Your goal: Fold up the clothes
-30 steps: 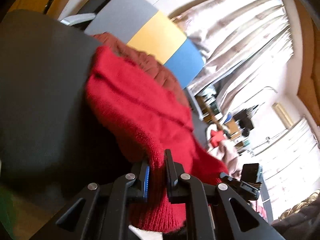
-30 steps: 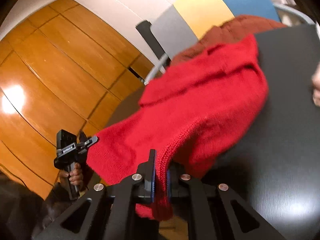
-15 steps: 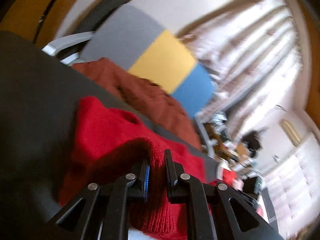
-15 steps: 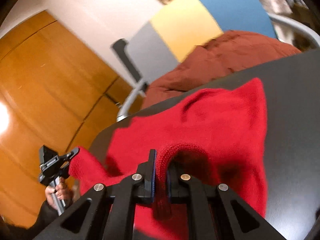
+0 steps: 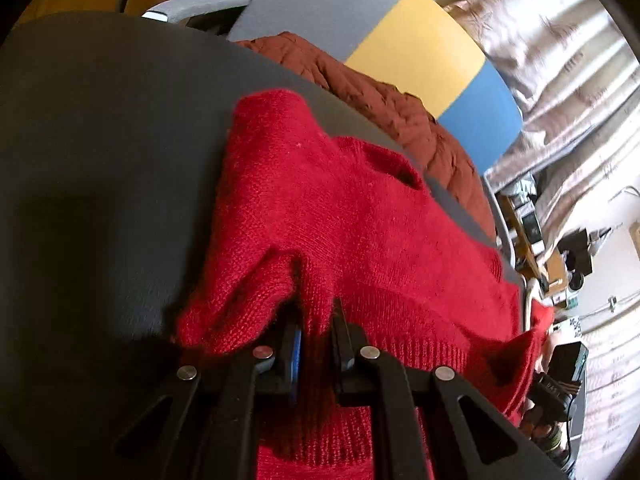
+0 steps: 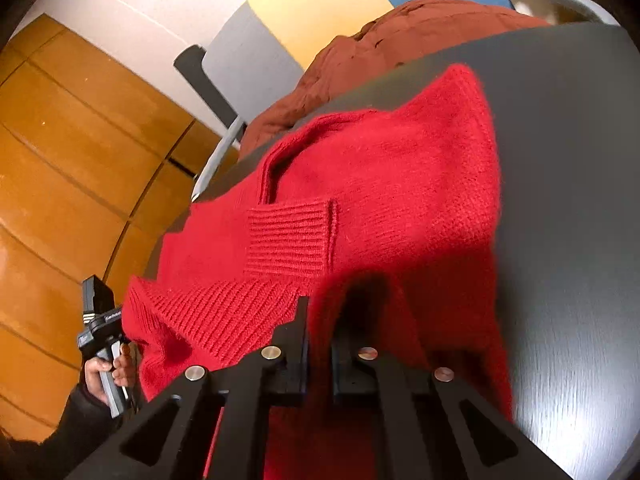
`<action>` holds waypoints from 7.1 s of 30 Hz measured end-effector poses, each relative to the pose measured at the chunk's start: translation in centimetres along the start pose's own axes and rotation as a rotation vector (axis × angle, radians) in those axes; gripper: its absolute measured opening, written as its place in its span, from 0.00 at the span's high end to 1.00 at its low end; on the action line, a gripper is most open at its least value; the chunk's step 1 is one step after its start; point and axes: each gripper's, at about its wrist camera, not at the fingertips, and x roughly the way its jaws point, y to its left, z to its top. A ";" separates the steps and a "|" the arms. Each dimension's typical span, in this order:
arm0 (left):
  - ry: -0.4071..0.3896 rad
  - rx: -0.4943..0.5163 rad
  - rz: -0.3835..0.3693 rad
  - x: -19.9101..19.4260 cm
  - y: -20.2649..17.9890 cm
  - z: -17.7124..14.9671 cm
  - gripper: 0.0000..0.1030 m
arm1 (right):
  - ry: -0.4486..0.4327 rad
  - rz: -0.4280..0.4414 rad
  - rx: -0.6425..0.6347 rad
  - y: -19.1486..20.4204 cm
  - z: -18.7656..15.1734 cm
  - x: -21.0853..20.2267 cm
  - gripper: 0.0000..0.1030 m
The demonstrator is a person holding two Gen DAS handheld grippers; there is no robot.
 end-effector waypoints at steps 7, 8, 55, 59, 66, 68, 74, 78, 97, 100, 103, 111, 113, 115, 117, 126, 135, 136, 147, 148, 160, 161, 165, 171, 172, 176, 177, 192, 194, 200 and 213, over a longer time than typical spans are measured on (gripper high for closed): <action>0.006 -0.056 -0.045 -4.3 0.7 -4.0 0.91 | 0.029 0.009 -0.035 1.9 -3.6 -2.8 0.92; 0.004 -0.068 -0.059 -4.9 0.8 -4.4 0.91 | 0.021 0.025 -0.031 2.2 -3.7 -3.3 0.92; 0.001 0.500 0.072 -7.2 -9.6 -2.6 0.60 | -0.057 -0.321 -0.230 2.7 4.3 -0.2 0.38; -0.026 0.607 0.207 -4.9 -12.0 -2.7 0.58 | -0.025 -0.359 -0.240 2.3 4.7 1.7 0.38; -0.047 0.523 0.346 -1.5 -10.1 4.2 0.70 | -0.025 -0.364 -0.247 1.8 4.5 2.5 0.39; -0.107 0.381 0.282 -3.1 -7.9 6.9 0.70 | -0.031 -0.358 -0.247 1.7 4.3 2.5 0.39; -0.146 0.302 0.174 -6.4 -3.8 7.0 0.64 | -0.050 -0.341 -0.250 1.4 3.8 2.3 0.39; -0.086 0.377 0.183 -5.9 -3.0 4.6 0.63 | -0.056 -0.335 -0.251 1.4 3.6 2.2 0.38; -0.063 0.323 0.129 -2.1 -3.2 3.3 0.95 | -0.054 -0.370 -0.300 3.5 3.4 0.1 0.89; -0.163 0.290 0.098 -5.1 -3.5 2.5 0.95 | -0.153 -0.359 -0.287 4.6 3.3 -2.6 0.89; -0.231 0.248 0.113 -6.7 -3.1 2.3 0.95 | -0.234 -0.387 -0.247 4.5 3.8 -4.2 0.89; -0.126 0.184 0.272 -1.3 -1.2 2.2 0.95 | -0.190 -0.461 -0.145 1.5 3.9 -1.1 0.88; -0.116 0.152 0.297 -0.7 -0.5 1.6 0.92 | -0.186 -0.460 -0.130 1.1 3.6 -0.8 0.85; -0.142 0.137 0.316 -1.4 -0.5 0.9 0.88 | -0.182 -0.460 -0.116 0.7 3.3 -0.4 0.77; -0.190 0.133 0.334 -2.7 -0.9 0.4 0.87 | -0.211 -0.462 -0.164 1.8 3.1 -2.0 0.77; -0.225 0.345 0.264 -4.3 -5.4 -4.5 0.85 | -0.093 -0.293 -0.305 5.1 -3.4 -4.7 0.77; -0.088 0.369 0.330 -4.6 -2.4 -10.8 0.84 | -0.006 -0.219 -0.233 3.3 -13.0 -8.5 0.77; -0.085 0.374 0.340 -5.0 -2.3 -11.1 0.84 | 0.001 -0.208 -0.230 3.3 -13.8 -9.4 0.77; -0.157 0.439 0.102 -6.1 -9.3 -11.2 0.81 | -0.099 -0.190 -0.160 1.1 -15.2 -14.4 0.60; -0.145 0.469 0.064 -5.2 -10.9 -11.2 0.81 | -0.092 -0.183 -0.167 1.2 -14.7 -13.8 0.60; 0.077 0.731 -0.061 1.1 -18.3 -15.8 0.81 | 0.029 -0.258 -0.266 1.1 -15.6 -13.0 0.94; 0.106 0.732 -0.054 1.6 -17.8 -16.4 0.81 | 0.045 -0.283 -0.254 0.4 -16.5 -13.3 0.94; 0.091 0.691 -0.079 1.2 -16.2 -17.4 0.81 | 0.030 -0.264 -0.191 -0.4 -17.9 -14.7 0.92; 0.055 0.644 -0.109 0.0 -15.9 -17.3 0.80 | -0.048 -0.293 -0.177 1.3 -15.5 -17.6 0.76; 0.042 0.641 -0.113 -0.3 -16.0 -17.3 0.79 | -0.080 -0.294 -0.197 2.3 -14.5 -17.4 0.76; 0.040 0.640 -0.113 -0.2 -16.3 -17.7 0.79 | -0.177 -0.297 -0.296 6.6 -10.2 -14.4 0.74; 0.044 0.634 -0.108 -0.1 -16.0 -17.9 0.78 | -0.180 -0.309 -0.321 7.4 -9.3 -12.8 0.74; -0.129 0.305 0.005 -9.8 -3.8 -15.4 0.71 | -0.164 -0.461 -0.368 6.1 -5.8 -0.6 0.72; -0.195 0.247 0.071 -12.5 -1.1 -13.8 0.67 | -0.163 -0.447 -0.358 5.8 -5.6 -0.6 0.71; -0.214 0.190 0.147 -15.3 3.5 -10.7 0.61 | -0.151 -0.414 -0.352 5.1 -4.6 -0.6 0.71; -0.043 0.147 0.072 -11.5 5.7 -10.3 0.91 | -0.149 -0.366 -0.325 4.4 -4.4 -1.0 0.69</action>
